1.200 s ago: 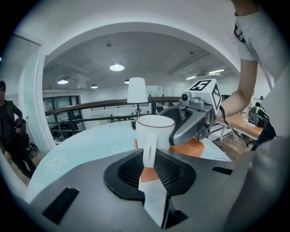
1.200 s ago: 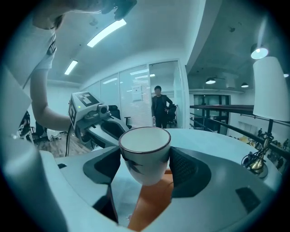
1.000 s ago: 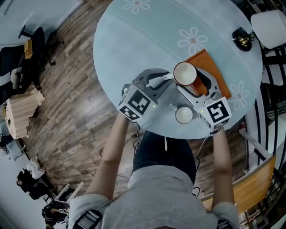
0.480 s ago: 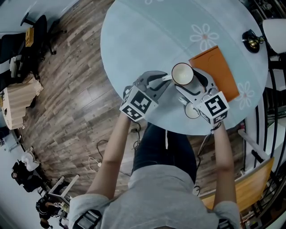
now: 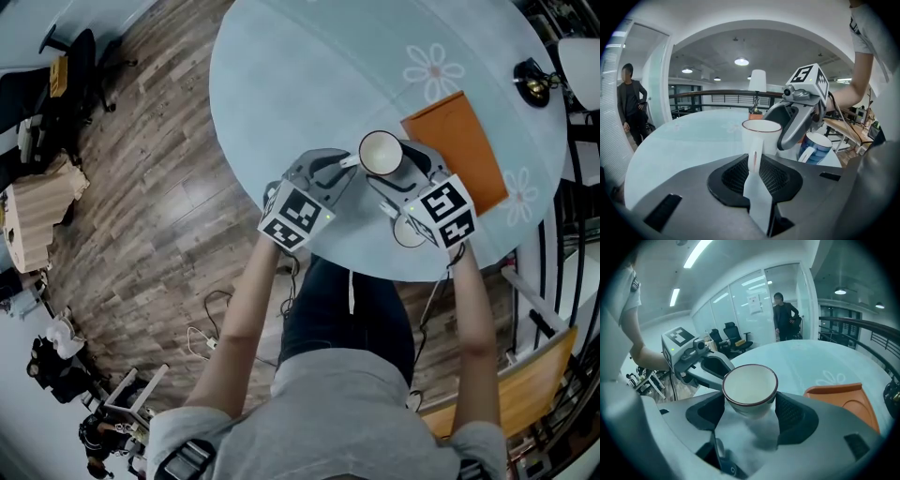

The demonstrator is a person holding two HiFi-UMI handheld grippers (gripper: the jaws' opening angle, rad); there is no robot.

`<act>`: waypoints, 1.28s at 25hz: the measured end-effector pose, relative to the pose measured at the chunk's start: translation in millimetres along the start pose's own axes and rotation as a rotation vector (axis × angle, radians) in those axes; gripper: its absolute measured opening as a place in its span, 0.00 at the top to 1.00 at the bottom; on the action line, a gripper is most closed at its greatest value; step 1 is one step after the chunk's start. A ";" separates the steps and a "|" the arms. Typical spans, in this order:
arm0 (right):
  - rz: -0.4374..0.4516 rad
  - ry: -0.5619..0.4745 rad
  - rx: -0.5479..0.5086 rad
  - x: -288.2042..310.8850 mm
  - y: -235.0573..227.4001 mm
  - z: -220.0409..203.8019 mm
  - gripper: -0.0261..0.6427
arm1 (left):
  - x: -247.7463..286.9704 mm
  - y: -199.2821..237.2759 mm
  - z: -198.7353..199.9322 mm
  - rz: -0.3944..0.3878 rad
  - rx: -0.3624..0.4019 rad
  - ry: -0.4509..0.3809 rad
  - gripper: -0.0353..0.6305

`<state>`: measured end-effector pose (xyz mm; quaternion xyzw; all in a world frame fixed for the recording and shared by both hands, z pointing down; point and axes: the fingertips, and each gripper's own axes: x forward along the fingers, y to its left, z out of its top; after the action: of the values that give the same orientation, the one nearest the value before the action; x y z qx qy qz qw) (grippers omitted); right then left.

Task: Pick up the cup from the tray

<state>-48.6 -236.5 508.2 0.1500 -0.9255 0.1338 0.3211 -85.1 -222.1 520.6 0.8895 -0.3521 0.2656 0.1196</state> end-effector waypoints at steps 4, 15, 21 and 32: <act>0.003 0.096 -0.020 9.7 1.1 -8.6 0.45 | 4.9 -0.6 -12.2 0.001 -0.023 0.013 0.84; 0.001 0.252 -0.043 21.1 5.2 -17.2 0.45 | 8.5 1.0 -25.1 -0.004 -0.069 0.008 0.84; -0.017 0.243 -0.063 21.1 7.9 -18.0 0.45 | 7.8 1.1 -27.7 0.020 -0.109 -0.011 0.83; -0.040 0.153 -0.043 8.1 8.1 -11.4 0.45 | -1.2 8.8 -31.6 0.061 -0.159 -0.006 0.71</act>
<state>-51.3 -226.7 520.7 0.1506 -0.8977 0.1186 0.3967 -104.2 -215.2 546.4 0.8668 -0.3994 0.2377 0.1807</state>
